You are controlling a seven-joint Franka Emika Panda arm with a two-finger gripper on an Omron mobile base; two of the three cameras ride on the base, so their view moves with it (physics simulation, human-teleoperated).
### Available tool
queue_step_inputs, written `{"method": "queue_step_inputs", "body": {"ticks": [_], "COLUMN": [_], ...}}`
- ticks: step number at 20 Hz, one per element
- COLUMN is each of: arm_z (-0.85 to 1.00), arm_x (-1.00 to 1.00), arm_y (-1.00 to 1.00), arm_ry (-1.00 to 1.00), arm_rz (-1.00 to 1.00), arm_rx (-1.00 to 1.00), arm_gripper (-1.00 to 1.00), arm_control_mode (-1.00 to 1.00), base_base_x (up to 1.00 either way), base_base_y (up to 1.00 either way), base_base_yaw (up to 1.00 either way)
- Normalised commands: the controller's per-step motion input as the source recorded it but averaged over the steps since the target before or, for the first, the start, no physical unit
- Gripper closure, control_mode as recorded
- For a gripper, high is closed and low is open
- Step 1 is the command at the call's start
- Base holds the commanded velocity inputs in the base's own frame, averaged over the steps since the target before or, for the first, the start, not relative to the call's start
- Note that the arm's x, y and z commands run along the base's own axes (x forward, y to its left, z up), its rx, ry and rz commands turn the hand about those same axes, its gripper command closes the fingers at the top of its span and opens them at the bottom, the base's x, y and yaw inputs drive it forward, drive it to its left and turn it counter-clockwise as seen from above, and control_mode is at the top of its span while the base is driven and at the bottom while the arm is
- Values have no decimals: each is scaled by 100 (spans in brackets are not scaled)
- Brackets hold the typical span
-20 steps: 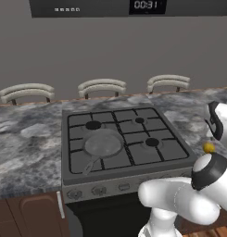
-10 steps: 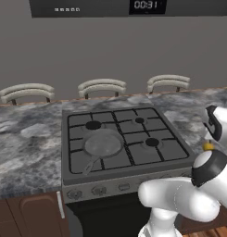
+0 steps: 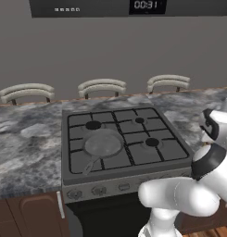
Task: Put the lemon and eggplant in the pan. Then turn on the front left burner and set the heat to medium.
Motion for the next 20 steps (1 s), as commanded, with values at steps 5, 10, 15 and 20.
{"method": "queue_step_inputs", "body": {"ticks": [5,10,15,20], "arm_z": [-15,-14,-11,-9], "arm_x": [14,13,12,12], "arm_y": [0,0,0,-3], "arm_ry": [3,3,1,0], "arm_rz": [0,0,0,0], "arm_rx": [0,0,0,0], "arm_gripper": [-100,-100,-100,-100], "arm_control_mode": [-100,-100,-100,-100], "base_base_x": [0,0,0,0], "base_base_y": [0,0,0,0], "base_base_yaw": [0,0,0,0]}}
